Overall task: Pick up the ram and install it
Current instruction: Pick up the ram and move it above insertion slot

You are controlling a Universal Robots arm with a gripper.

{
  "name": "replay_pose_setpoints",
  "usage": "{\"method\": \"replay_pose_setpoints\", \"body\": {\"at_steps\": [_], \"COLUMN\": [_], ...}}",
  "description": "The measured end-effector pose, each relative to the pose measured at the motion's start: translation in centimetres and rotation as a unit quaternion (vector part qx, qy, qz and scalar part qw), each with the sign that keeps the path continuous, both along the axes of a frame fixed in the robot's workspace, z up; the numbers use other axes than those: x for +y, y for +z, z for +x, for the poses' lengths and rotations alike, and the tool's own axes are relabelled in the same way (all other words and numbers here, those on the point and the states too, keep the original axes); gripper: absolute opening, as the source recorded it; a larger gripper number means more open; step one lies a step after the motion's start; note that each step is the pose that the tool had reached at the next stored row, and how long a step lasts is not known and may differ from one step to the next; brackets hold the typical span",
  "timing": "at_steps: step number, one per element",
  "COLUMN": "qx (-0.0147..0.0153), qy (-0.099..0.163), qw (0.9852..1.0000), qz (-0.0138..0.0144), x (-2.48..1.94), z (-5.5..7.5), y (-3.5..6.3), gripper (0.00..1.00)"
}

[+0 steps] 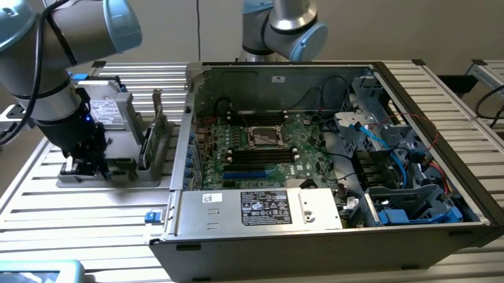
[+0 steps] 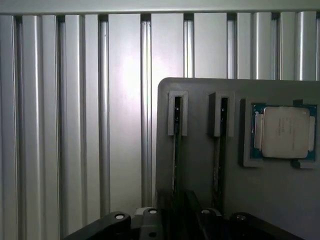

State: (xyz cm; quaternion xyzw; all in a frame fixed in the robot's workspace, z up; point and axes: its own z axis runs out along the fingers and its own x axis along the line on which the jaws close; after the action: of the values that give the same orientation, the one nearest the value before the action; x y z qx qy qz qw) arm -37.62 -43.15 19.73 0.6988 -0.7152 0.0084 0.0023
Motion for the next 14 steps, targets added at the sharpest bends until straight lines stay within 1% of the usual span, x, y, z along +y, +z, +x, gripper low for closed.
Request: {"method": "replay_pose_setpoints", "body": {"at_steps": [2,3,4,5,14], "qx": [0.0001,0.0001,0.0001,0.0,0.0], "qy": [0.0,0.0,0.0,0.0,0.0], "qw": [1.0,1.0,1.0,1.0,1.0], "qz": [0.0,0.0,0.0,0.0,0.0], "x": [0.0,0.0,0.0,0.0,0.0], "z": [0.0,0.0,0.0,0.0,0.0], "y": [-0.07,-0.06,0.04,0.28,4.29], "gripper": [0.18,0.18,0.13,0.13,0.13]}}
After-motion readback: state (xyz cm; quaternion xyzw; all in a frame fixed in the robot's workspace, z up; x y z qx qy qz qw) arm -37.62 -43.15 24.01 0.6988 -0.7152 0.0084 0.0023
